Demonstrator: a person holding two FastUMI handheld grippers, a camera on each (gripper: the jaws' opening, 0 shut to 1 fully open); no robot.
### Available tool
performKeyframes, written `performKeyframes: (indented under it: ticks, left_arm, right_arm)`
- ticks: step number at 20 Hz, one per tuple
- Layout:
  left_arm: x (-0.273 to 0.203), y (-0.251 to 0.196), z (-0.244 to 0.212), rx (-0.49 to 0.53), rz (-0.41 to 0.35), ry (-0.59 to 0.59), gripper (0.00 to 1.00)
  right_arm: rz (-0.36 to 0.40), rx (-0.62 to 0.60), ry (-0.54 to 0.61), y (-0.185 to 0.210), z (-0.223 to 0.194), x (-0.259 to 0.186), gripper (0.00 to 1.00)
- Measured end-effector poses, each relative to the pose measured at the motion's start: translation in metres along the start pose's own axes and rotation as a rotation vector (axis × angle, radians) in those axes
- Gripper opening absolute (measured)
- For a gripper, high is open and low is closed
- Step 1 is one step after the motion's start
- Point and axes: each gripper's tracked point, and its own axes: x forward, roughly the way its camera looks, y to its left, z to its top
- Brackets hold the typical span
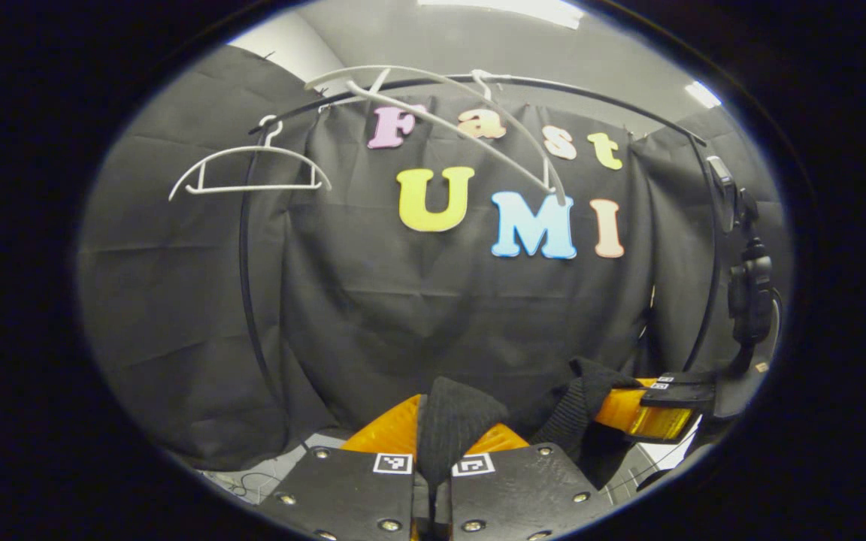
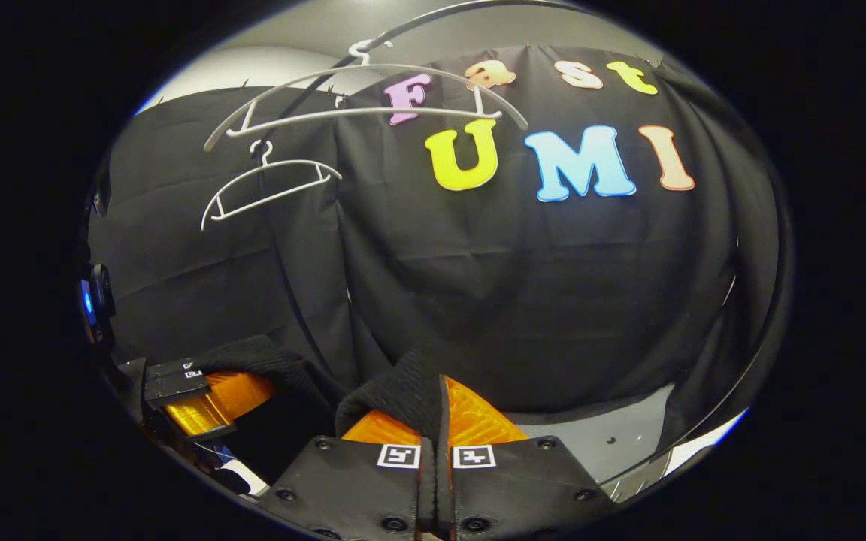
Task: Grasp the clothes on the hanger with both hands and then place them into the laundry hamper below.
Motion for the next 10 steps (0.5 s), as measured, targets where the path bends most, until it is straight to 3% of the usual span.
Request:
performKeyframes:
  ticks: [10]
  left_arm:
    - [0.021, 0.006, -0.115, 0.039, 0.029, 0.295, 0.06]
  right_arm:
    - [-0.06, -0.028, 0.29, -0.012, -0.108, 0.016, 0.07]
